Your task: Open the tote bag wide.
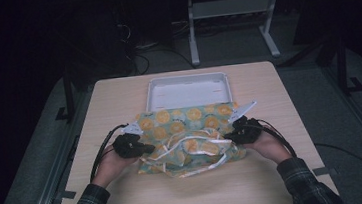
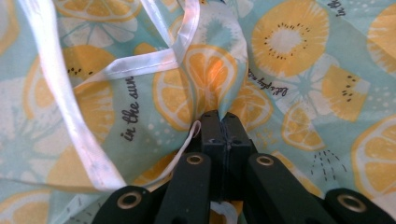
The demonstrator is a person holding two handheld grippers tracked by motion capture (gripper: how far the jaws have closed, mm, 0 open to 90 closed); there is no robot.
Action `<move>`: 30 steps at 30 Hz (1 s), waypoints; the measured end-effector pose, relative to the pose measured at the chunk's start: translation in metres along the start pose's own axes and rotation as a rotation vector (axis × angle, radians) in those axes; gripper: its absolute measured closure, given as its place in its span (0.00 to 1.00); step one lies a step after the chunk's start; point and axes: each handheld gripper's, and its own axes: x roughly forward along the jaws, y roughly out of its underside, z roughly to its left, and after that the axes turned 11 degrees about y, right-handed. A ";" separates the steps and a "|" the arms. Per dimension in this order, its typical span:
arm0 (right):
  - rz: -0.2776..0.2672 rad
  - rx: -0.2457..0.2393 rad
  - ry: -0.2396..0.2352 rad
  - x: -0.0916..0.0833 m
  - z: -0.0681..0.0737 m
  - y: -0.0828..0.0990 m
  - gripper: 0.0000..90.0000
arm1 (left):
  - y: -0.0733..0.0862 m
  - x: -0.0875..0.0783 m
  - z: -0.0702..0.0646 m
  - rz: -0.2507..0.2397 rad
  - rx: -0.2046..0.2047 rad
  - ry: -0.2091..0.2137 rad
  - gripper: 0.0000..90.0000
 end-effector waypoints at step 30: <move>0.032 -0.035 -0.059 -0.010 0.016 0.014 0.99 | -0.014 -0.055 -0.048 -0.177 0.094 0.133 0.53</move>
